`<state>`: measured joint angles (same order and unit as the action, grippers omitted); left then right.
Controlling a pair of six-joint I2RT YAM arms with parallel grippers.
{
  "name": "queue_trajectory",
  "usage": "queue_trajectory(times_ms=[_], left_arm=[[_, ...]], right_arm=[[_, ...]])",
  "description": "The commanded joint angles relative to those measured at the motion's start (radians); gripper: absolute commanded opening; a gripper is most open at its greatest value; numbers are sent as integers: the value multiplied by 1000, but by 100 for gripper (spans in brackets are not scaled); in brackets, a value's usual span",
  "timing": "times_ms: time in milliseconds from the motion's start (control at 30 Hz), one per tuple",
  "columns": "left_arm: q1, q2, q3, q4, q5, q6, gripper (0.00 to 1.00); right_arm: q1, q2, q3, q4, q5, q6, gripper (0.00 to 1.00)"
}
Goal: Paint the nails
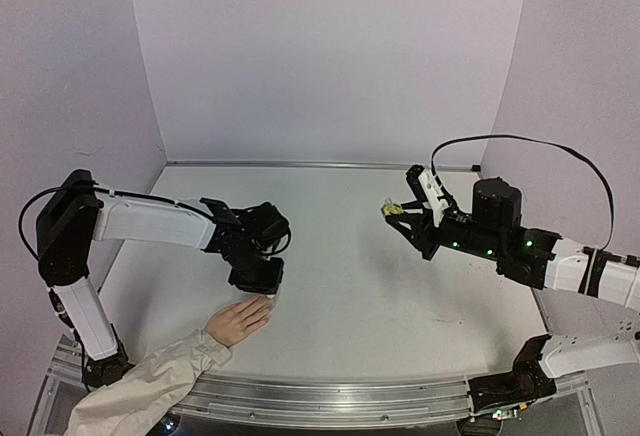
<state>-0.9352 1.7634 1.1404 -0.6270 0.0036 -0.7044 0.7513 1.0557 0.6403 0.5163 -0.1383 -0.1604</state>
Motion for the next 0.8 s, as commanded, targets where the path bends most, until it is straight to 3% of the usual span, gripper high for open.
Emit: queue_trajectory(times_ms=[0, 767], left_arm=[[-2, 5, 51, 10, -15, 17, 0], [-2, -16, 69, -3, -7, 36, 0]], right_arm=[[1, 0, 9, 62, -10, -2, 0], [0, 1, 10, 60, -14, 1, 0]])
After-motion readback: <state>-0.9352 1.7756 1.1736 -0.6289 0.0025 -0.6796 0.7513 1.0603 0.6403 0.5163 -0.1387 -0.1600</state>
